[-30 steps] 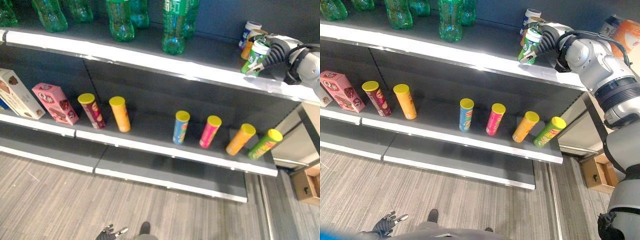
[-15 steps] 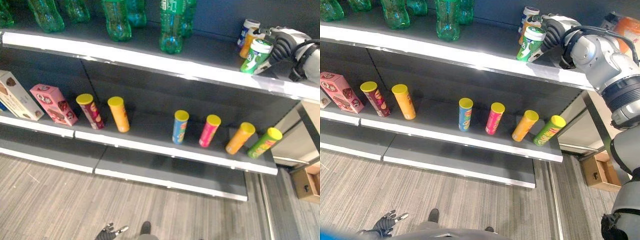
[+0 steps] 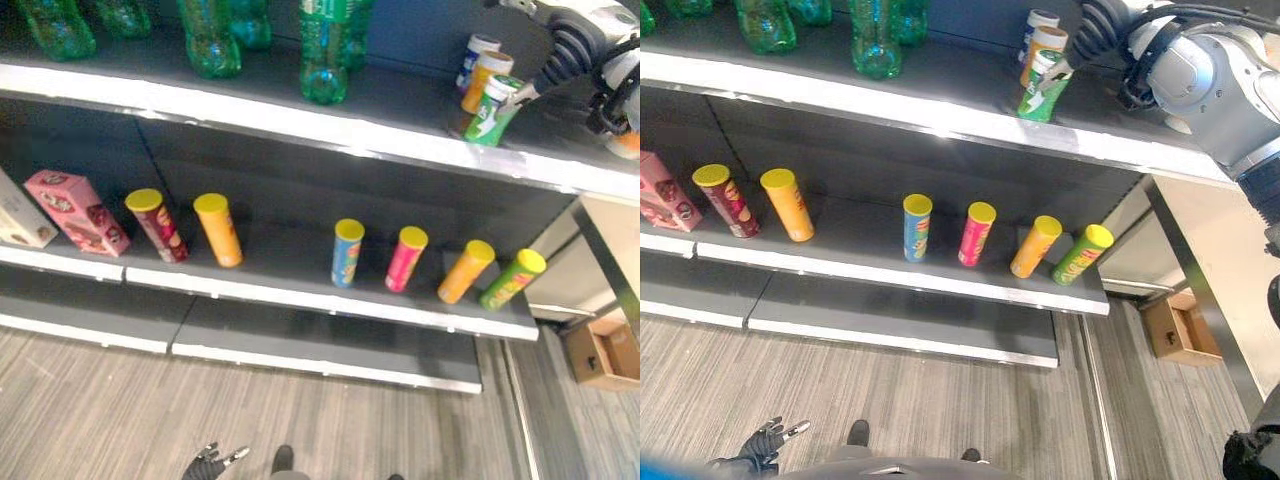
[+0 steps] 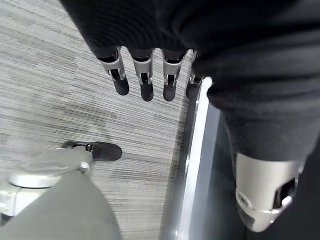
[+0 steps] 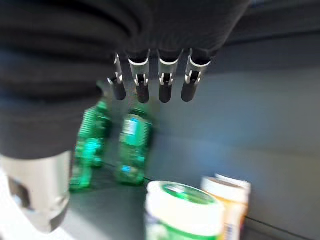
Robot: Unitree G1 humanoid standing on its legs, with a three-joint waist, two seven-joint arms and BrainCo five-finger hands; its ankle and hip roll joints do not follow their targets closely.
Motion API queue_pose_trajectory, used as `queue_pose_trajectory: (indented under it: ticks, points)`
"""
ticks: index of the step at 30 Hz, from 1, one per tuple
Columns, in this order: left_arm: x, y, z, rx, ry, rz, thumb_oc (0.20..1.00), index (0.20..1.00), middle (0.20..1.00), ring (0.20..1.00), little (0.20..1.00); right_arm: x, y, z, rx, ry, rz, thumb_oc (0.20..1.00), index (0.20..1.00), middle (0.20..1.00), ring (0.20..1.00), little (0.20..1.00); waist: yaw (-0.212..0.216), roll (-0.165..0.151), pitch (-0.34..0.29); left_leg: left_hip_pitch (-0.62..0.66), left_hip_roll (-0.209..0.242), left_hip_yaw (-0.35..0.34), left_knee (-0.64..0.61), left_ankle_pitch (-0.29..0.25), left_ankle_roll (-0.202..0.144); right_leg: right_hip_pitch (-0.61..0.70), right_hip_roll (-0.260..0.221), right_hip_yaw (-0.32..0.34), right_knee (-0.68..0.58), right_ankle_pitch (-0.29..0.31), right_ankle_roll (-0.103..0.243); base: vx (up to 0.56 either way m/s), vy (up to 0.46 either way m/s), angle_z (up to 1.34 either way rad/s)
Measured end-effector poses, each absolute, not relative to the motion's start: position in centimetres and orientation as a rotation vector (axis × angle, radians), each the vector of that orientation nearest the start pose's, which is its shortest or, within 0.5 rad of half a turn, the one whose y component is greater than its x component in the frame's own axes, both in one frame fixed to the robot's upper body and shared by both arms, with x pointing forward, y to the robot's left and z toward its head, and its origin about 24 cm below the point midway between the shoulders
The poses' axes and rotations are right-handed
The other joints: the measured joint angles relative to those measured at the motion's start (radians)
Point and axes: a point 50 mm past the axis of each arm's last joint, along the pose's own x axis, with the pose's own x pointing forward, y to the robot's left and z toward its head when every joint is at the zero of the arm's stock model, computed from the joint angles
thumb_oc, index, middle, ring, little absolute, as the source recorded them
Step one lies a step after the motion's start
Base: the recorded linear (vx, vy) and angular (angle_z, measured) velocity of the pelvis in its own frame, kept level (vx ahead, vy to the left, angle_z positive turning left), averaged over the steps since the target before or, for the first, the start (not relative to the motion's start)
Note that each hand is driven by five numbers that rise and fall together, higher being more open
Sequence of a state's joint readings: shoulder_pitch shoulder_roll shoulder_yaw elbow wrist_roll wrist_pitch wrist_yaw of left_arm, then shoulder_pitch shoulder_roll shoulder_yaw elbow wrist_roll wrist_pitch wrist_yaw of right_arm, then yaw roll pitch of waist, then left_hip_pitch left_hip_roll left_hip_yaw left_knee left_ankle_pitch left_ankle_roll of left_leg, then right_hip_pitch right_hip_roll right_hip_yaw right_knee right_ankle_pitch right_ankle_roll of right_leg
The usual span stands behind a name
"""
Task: Put the goods on the table back onto the shelves and tidy them up.
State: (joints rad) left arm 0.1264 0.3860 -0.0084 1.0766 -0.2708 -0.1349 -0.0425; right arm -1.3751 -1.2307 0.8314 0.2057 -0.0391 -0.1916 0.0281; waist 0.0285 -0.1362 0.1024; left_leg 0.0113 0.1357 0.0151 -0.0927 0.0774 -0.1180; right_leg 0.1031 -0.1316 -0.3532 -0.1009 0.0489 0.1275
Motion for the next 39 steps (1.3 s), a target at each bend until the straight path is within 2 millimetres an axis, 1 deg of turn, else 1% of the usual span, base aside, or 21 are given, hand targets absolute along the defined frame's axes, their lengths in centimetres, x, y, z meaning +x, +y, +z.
queue_pose_trajectory:
  ticks: [3, 6, 7, 8, 10, 13, 18, 23, 25, 26, 27, 28, 29, 30, 32, 33, 34, 35, 36, 38, 39]
  points:
    - [7.9, 29.9, -13.4, 0.106, 1.027, 0.338, 1.0, 1.0, 1.0, 1.0, 1.0, 29.1, -17.1, 36.7, -1.465, -0.95, 0.213, 1.0, 1.0, 1.0, 1.0, 1.0, -0.027, -0.001, 0.0, 0.021, 0.001, 0.039, -0.004, -0.01, 0.001, -0.002, -0.002, 0.038, -0.001, 0.003, 0.001, 0.0, 0.059, -0.36]
    - [8.6, 29.9, -13.2, 0.107, 1.006, 0.339, 1.0, 1.0, 1.0, 1.0, 1.0, 28.0, -17.8, 35.4, -1.431, -0.959, 0.22, 1.0, 1.0, 1.0, 1.0, 1.0, -0.053, -0.005, -0.004, 0.031, 0.0, 0.066, -0.005, -0.014, 0.001, -0.01, -0.003, 0.064, -0.002, 0.007, 0.0, -0.02, 0.097, -0.27]
    - [8.2, 29.9, -13.3, 0.111, 1.018, 0.341, 1.0, 1.0, 1.0, 1.0, 1.0, 27.5, -17.9, 34.9, -1.414, -0.968, 0.226, 1.0, 1.0, 1.0, 1.0, 1.0, -0.059, -0.005, -0.004, 0.033, 0.0, 0.077, -0.005, -0.015, 0.002, -0.014, -0.003, 0.074, 0.0, 0.011, 0.001, -0.03, 0.158, -0.55]
    - [8.3, 29.5, -13.5, 0.105, 1.018, 0.343, 1.0, 1.0, 1.0, 1.0, 1.0, 26.7, -18.4, 33.8, -1.384, -0.973, 0.237, 1.0, 1.0, 1.0, 1.0, 1.0, -0.081, -0.001, -0.005, 0.046, -0.001, 0.112, -0.005, -0.023, 0.007, -0.023, -0.008, 0.108, -0.001, 0.017, 0.004, -0.02, 0.116, -0.54]
    - [8.2, 29.1, -13.7, 0.102, 1.023, 0.337, 1.0, 1.0, 1.0, 1.0, 1.0, 26.2, -18.5, 33.1, -1.374, -0.97, 0.252, 1.0, 1.0, 1.0, 1.0, 1.0, -0.11, 0.006, -0.008, 0.05, -0.006, 0.128, -0.005, -0.026, 0.009, -0.028, -0.013, 0.122, 0.0, 0.022, 0.008, -0.03, 0.123, -0.43]
    - [9.1, 28.9, -13.5, 0.115, 1.004, 0.325, 1.0, 1.0, 1.0, 1.0, 1.0, 26.0, -19.3, 31.5, -1.358, -0.918, 0.265, 1.0, 1.0, 1.0, 1.0, 1.0, -0.126, 0.011, -0.008, 0.071, -0.01, 0.161, -0.005, -0.031, 0.011, -0.031, -0.015, 0.154, 0.001, 0.031, 0.009, -0.05, 0.141, -0.29]
    - [9.6, 28.7, -13.5, 0.139, 0.997, 0.305, 1.0, 1.0, 1.0, 1.0, 1.0, 25.3, -19.8, 30.7, -1.321, -0.915, 0.255, 1.0, 1.0, 1.0, 1.0, 1.0, -0.152, 0.011, -0.012, 0.082, -0.018, 0.197, -0.005, -0.037, 0.015, -0.048, -0.018, 0.2, 0.001, 0.041, 0.013, -0.06, 0.138, -0.23]
    - [10.6, 27.7, -13.6, 0.18, 0.991, 0.235, 1.0, 1.0, 1.0, 1.0, 1.0, 24.6, -21.1, 28.2, -1.287, -0.826, 0.264, 1.0, 1.0, 1.0, 1.0, 1.0, -0.197, 0.007, -0.007, 0.084, -0.056, 0.236, -0.005, -0.044, 0.034, -0.074, -0.046, 0.245, 0.004, 0.071, 0.04, -0.11, 0.076, -0.23]
    - [11.3, 27.8, -13.4, 0.19, 0.975, 0.23, 1.0, 1.0, 1.0, 1.0, 1.0, 24.7, -21.1, 27.1, -1.245, -0.799, 0.273, 1.0, 1.0, 1.0, 1.0, 1.0, -0.199, -0.002, 0.011, 0.082, -0.054, 0.294, 0.0, -0.046, 0.04, -0.145, -0.039, 0.271, 0.064, 0.101, 0.057, -0.16, -0.04, -0.88]
    - [11.6, 28.1, -13.2, 0.192, 0.967, 0.236, 1.0, 1.0, 1.0, 1.0, 1.0, 24.7, -20.9, 26.7, -1.217, -0.801, 0.281, 1.0, 1.0, 1.0, 1.0, 1.0, -0.192, 0.0, 0.032, 0.083, -0.028, 0.347, 0.0, -0.044, 0.047, -0.188, -0.02, 0.255, 0.065, 0.176, 0.091, -0.11, -0.067, -1.28]
    - [11.5, 28.3, -13.2, 0.196, 0.967, 0.242, 1.0, 1.0, 1.0, 1.0, 1.0, 24.7, -20.9, 26.6, -1.213, -0.801, 0.282, 1.0, 1.0, 1.0, 1.0, 1.0, -0.192, 0.006, 0.056, 0.087, -0.013, 0.376, -0.005, -0.047, 0.063, -0.186, -0.023, 0.22, 0.035, 0.21, 0.121, -0.08, -0.082, -0.99]
    - [11.7, 28.4, -13.1, 0.196, 0.963, 0.244, 1.0, 1.0, 1.0, 1.0, 1.0, 24.6, -21.2, 26.3, -1.214, -0.785, 0.276, 1.0, 1.0, 1.0, 1.0, 1.0, -0.209, 0.005, 0.058, 0.083, -0.012, 0.387, -0.005, -0.045, 0.073, -0.18, -0.048, 0.141, 0.027, 0.205, 0.117, -0.14, -0.172, -0.53]
    - [11.8, 28.3, -13.1, 0.193, 0.959, 0.243, 1.0, 1.0, 1.0, 1.0, 1.0, 24.3, -21.6, 26.2, -1.217, -0.775, 0.265, 1.0, 1.0, 1.0, 1.0, 1.0, -0.208, 0.008, 0.06, 0.085, -0.003, 0.414, -0.005, -0.042, 0.078, -0.172, -0.091, 0.066, 0.05, 0.185, 0.09, -0.12, -0.14, -0.54]
    - [11.7, 28.4, -13.1, 0.194, 0.962, 0.247, 1.0, 1.0, 1.0, 1.0, 1.0, 24.1, -21.5, 26.5, -1.224, -0.789, 0.261, 1.0, 1.0, 1.0, 1.0, 1.0, -0.196, 0.015, 0.063, 0.09, 0.014, 0.462, -0.005, -0.03, 0.068, -0.168, -0.138, 0.023, 0.087, 0.178, 0.09, -0.13, -0.181, -0.81]
    - [11.4, 29.0, -12.9, 0.19, 0.964, 0.273, 1.0, 1.0, 1.0, 1.0, 1.0, 23.9, -21.4, 27.4, -1.23, -0.828, 0.245, 1.0, 1.0, 1.0, 1.0, 1.0, -0.157, 0.029, 0.064, 0.103, 0.049, 0.509, -0.005, -0.037, 0.075, -0.183, -0.232, -0.018, 0.192, 0.166, 0.106, -0.03, -0.252, -0.97]
    - [11.1, 29.2, -13.0, 0.191, 0.975, 0.284, 1.0, 1.0, 1.0, 1.0, 1.0, 23.8, -21.2, 27.6, -1.231, -0.844, 0.246, 1.0, 1.0, 1.0, 1.0, 1.0, -0.147, 0.03, 0.064, 0.106, 0.064, 0.52, 0.001, -0.031, 0.067, -0.165, -0.261, -0.021, 0.192, 0.163, 0.118, -0.02, -0.309, -0.7]
    - [10.4, 29.8, -13.0, 0.198, 0.994, 0.303, 1.0, 1.0, 1.0, 1.0, 1.0, 23.8, -21.2, 27.8, -1.236, -0.849, 0.242, 1.0, 1.0, 1.0, 1.0, 1.0, -0.142, 0.03, 0.064, 0.109, 0.083, 0.551, 0.002, -0.011, 0.035, -0.141, -0.306, -0.045, 0.213, 0.157, 0.126, -0.03, -0.236, -0.67]
    - [10.3, 29.9, -12.9, 0.199, 0.993, 0.304, 1.0, 1.0, 1.0, 1.0, 1.0, 23.8, -21.1, 27.9, -1.23, -0.857, 0.243, 1.0, 1.0, 1.0, 1.0, 1.0, -0.121, 0.021, 0.058, 0.116, 0.094, 0.562, 0.005, -0.012, 0.037, -0.137, -0.333, -0.048, 0.221, 0.156, 0.128, -0.05, -0.503, -0.74]
    - [9.4, 31.1, -12.6, 0.217, 1.009, 0.33, 1.0, 1.0, 1.0, 1.0, 1.0, 23.7, -20.9, 28.0, -1.238, -0.864, 0.251, 1.0, 1.0, 1.0, 1.0, 1.0, -0.104, 0.005, 0.048, 0.116, 0.131, 0.582, 0.022, 0.005, 0.004, -0.098, -0.359, -0.057, 0.207, 0.157, 0.128, 0.01, -0.461, -0.81]
    - [8.5, 32.1, -12.4, 0.233, 1.026, 0.354, 1.0, 1.0, 1.0, 1.0, 1.0, 23.6, -20.8, 28.2, -1.249, -0.869, 0.256, 1.0, 1.0, 1.0, 1.0, 1.0, -0.099, -0.022, 0.033, 0.118, 0.166, 0.596, 0.035, 0.032, -0.042, -0.076, -0.334, -0.052, 0.181, 0.198, 0.101, 0.04, -0.227, -0.69]
    - [7.7, 32.8, -12.2, 0.23, 1.034, 0.393, 1.0, 1.0, 1.0, 1.0, 1.0, 23.5, -20.5, 28.7, -1.266, -0.894, 0.26, 1.0, 1.0, 1.0, 1.0, 1.0, -0.074, -0.041, 0.021, 0.146, 0.188, 0.616, 0.032, 0.042, -0.057, -0.061, -0.296, -0.064, 0.147, 0.111, 0.14, 0.12, -0.38, -1.21]
